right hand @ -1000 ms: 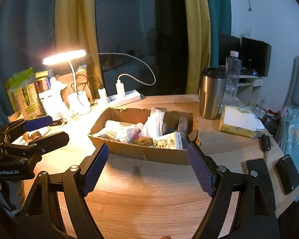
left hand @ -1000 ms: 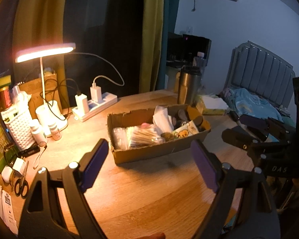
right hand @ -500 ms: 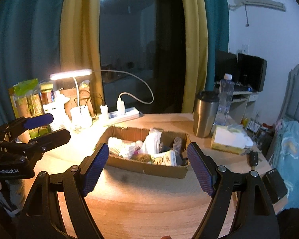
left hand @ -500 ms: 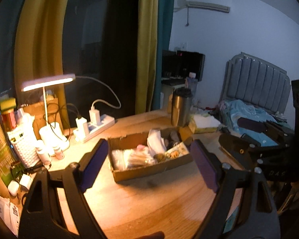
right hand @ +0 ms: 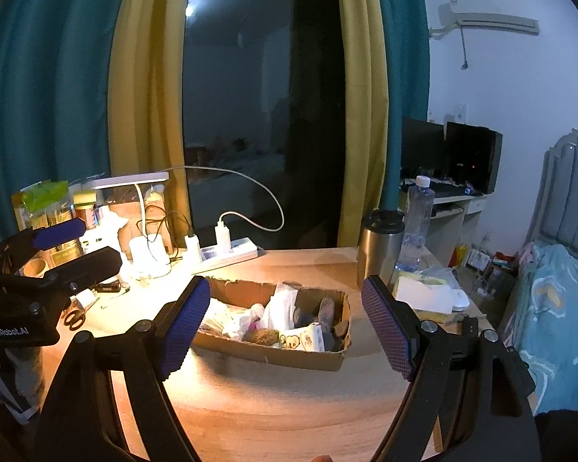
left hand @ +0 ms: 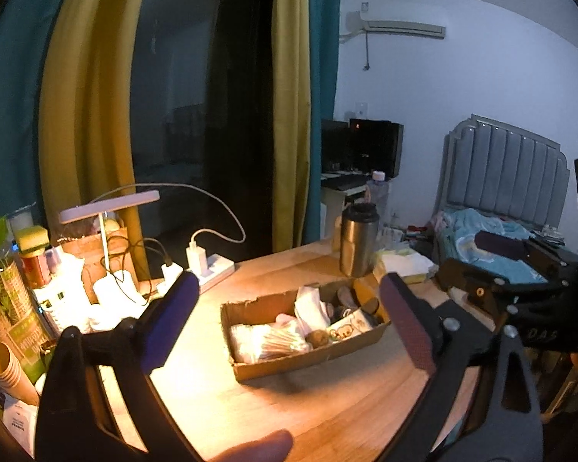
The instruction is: Organize soft objects
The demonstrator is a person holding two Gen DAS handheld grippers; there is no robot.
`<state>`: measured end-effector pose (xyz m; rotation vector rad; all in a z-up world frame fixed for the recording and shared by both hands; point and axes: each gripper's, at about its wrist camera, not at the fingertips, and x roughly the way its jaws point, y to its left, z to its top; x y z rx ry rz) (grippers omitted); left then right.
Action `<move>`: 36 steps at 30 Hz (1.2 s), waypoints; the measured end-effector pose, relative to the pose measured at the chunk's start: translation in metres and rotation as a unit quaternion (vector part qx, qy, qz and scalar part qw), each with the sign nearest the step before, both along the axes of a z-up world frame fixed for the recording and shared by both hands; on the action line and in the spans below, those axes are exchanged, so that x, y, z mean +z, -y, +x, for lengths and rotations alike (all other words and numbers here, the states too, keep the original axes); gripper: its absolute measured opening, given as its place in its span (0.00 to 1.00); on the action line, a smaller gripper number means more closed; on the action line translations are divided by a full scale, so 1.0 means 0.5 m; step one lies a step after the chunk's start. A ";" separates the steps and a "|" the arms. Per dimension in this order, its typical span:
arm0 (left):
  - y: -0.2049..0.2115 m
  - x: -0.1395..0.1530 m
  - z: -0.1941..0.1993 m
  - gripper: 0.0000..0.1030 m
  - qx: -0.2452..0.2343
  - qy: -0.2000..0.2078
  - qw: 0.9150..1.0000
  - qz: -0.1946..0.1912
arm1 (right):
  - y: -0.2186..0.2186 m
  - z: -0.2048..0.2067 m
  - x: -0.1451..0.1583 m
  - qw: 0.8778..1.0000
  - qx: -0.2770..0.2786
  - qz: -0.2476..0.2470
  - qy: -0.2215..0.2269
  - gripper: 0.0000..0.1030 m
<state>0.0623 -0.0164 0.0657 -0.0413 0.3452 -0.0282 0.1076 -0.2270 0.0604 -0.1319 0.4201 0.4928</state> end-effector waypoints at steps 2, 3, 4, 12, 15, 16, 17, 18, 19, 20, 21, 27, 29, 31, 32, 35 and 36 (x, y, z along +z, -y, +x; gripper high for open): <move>0.001 0.003 0.002 0.94 -0.001 0.002 1.000 0.000 | 0.001 -0.001 0.005 1.000 -0.002 0.001 0.003 0.81; 0.002 0.004 0.002 0.94 0.000 0.002 1.000 0.001 | 0.001 0.000 0.006 1.000 -0.003 0.003 0.005 0.81; 0.002 0.004 0.003 0.94 0.003 0.003 1.000 0.001 | 0.002 0.000 0.007 1.000 -0.004 0.003 0.006 0.81; 0.000 0.002 0.006 0.95 0.003 0.003 1.000 0.002 | 0.002 0.007 0.005 1.000 -0.008 0.002 0.006 0.81; 0.002 -0.002 0.011 0.95 0.002 -0.002 1.000 0.001 | 0.002 0.008 0.004 1.000 -0.008 0.002 0.005 0.81; 0.002 -0.003 0.012 0.95 0.001 -0.002 1.000 0.001 | 0.002 0.008 0.004 1.000 -0.008 0.002 0.006 0.81; 0.003 -0.003 0.012 0.95 0.001 -0.002 1.000 0.000 | 0.003 0.008 0.004 1.000 -0.008 0.002 0.006 0.81; 0.003 -0.004 0.012 0.95 0.000 -0.002 1.000 0.001 | 0.003 0.008 0.004 1.000 -0.009 0.002 0.006 0.81; 0.004 -0.004 0.013 0.95 0.000 -0.002 1.000 0.001 | 0.003 0.008 0.004 1.000 -0.008 0.003 0.006 0.81; 0.004 -0.004 0.013 0.95 -0.001 -0.001 1.000 0.001 | 0.003 0.008 0.003 1.000 -0.008 0.003 0.005 0.81; 0.004 -0.004 0.014 0.95 -0.001 -0.002 1.000 0.001 | 0.003 0.008 0.003 1.000 -0.009 0.003 0.005 0.81; 0.008 -0.006 0.019 0.95 -0.003 -0.006 1.000 0.001 | 0.003 0.012 0.004 1.000 -0.009 0.003 0.004 0.81; 0.008 -0.007 0.020 0.95 -0.003 -0.006 1.000 0.001 | 0.002 0.012 0.004 1.000 -0.009 0.003 0.004 0.81; 0.009 -0.007 0.020 0.95 -0.002 -0.006 1.000 0.000 | 0.002 0.012 0.004 1.000 -0.009 0.003 0.003 0.81; 0.009 -0.008 0.021 0.95 -0.002 -0.007 1.000 0.000 | 0.002 0.014 0.003 1.000 -0.009 0.003 0.003 0.81; 0.007 -0.009 0.028 0.95 -0.001 -0.010 1.000 -0.002 | 0.003 0.018 0.001 1.000 -0.009 0.002 0.002 0.81; 0.007 -0.010 0.030 0.95 -0.001 -0.011 1.000 -0.003 | 0.003 0.018 0.001 1.000 -0.009 0.002 0.002 0.81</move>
